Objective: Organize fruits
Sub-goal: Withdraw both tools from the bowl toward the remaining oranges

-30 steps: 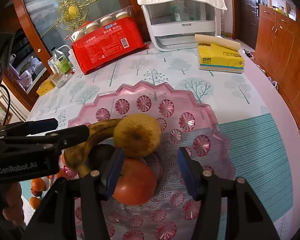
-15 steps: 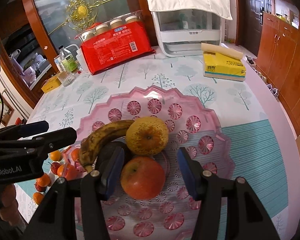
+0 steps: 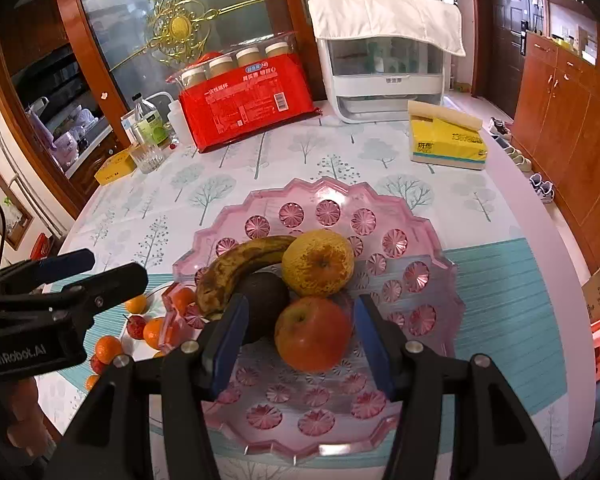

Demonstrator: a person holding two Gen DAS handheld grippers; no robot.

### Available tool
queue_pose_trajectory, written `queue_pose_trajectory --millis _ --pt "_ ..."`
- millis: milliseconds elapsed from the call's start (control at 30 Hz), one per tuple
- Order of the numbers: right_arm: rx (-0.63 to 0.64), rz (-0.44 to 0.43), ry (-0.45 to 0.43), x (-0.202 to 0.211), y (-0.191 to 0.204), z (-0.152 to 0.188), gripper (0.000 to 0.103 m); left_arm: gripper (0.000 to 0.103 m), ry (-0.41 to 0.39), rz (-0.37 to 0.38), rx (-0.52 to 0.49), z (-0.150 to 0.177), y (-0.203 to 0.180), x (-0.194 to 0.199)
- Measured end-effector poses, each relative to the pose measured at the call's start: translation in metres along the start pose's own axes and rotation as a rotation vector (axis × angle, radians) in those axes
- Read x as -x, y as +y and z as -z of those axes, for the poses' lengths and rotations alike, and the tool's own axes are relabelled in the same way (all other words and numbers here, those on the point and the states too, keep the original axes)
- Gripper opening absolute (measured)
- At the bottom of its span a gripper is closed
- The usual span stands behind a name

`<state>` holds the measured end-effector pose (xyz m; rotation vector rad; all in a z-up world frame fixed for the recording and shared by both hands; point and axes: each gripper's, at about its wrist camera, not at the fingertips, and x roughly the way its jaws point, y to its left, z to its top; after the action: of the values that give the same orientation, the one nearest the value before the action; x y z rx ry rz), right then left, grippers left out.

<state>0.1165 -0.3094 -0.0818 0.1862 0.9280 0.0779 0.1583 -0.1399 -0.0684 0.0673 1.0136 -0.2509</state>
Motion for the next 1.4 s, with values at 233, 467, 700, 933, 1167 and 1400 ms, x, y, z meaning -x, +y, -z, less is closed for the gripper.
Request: queue_pose_trajectory --millis 233,467,700,933,1167,1400 --pt "-0.009 0.002 -0.026 0.021 0.009 0.005 0.056 0.086 -0.03 0.001 -0.002 0.013 0.006 0.027" --pt "-0.006 0.014 -0.053 0.04 0.019 0.008 0.056 0.088 -0.075 0.009 -0.01 0.023 0.01 0.055" --pt "0.018 0.005 -0.091 0.057 0.04 0.01 0.056 0.089 -0.11 0.0 -0.016 0.034 0.024 0.078" --pt "0.036 -0.018 -0.118 0.063 0.073 0.011 0.061 0.089 -0.132 -0.035 -0.004 0.044 0.058 0.096" --pt "0.053 -0.036 -0.107 0.054 0.116 0.009 0.061 0.09 -0.13 -0.081 0.039 0.048 0.114 0.109" --pt "0.058 -0.047 -0.052 0.033 0.159 0.013 0.061 0.09 -0.098 -0.116 0.08 0.053 0.174 0.11"
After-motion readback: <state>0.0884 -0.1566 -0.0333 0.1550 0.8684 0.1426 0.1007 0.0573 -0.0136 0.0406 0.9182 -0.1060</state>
